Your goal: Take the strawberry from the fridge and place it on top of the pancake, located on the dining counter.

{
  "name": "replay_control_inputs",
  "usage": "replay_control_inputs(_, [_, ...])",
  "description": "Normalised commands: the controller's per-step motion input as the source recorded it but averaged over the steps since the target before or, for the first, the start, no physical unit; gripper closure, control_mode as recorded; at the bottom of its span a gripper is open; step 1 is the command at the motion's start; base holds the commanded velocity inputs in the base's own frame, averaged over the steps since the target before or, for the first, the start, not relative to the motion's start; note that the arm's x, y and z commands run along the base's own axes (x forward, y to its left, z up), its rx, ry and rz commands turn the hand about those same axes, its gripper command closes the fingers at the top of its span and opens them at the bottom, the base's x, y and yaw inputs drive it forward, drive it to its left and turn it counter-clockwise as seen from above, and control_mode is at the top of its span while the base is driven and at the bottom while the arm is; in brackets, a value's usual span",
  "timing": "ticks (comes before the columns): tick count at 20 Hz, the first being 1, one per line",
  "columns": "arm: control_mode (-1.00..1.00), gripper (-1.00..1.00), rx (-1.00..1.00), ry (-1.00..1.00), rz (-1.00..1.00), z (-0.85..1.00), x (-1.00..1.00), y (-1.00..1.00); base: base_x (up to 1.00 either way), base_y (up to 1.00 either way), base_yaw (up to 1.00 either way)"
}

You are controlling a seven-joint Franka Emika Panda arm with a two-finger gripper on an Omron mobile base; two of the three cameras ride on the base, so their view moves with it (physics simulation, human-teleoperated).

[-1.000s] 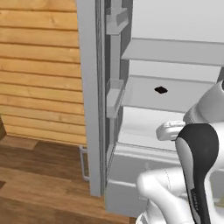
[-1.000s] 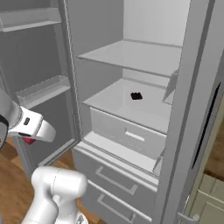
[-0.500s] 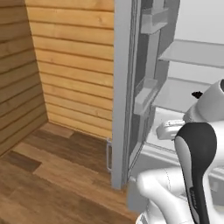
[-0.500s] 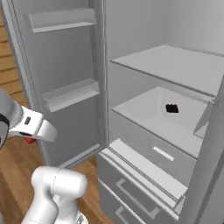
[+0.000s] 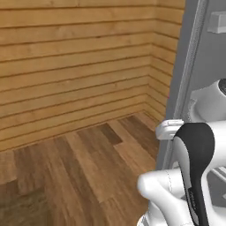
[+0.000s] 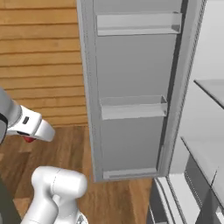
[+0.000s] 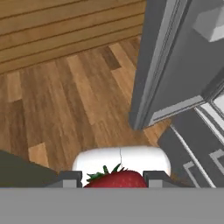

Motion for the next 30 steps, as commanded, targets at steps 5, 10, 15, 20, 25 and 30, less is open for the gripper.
replay_control_inputs(5, [1.0,1.0,0.0,0.0,0.0,0.0,0.0,0.0,-0.41,0.48,0.86])
replay_control_inputs(10, [1.0,1.0,0.0,0.0,0.0,0.0,0.0,0.0,0.07,0.56,0.41])
replay_control_inputs(15, [1.0,1.0,0.0,0.0,0.0,0.0,0.0,0.0,0.77,0.44,-0.09])
replay_control_inputs(20, [1.0,1.0,0.0,0.0,0.0,0.0,0.0,0.0,1.0,0.07,-0.31])
replay_control_inputs(25, [1.0,1.0,0.0,0.0,0.0,0.0,0.0,0.0,1.0,0.05,-0.29])
replay_control_inputs(30, [1.0,1.0,0.0,0.0,0.0,0.0,0.0,0.0,1.0,0.16,-0.09])
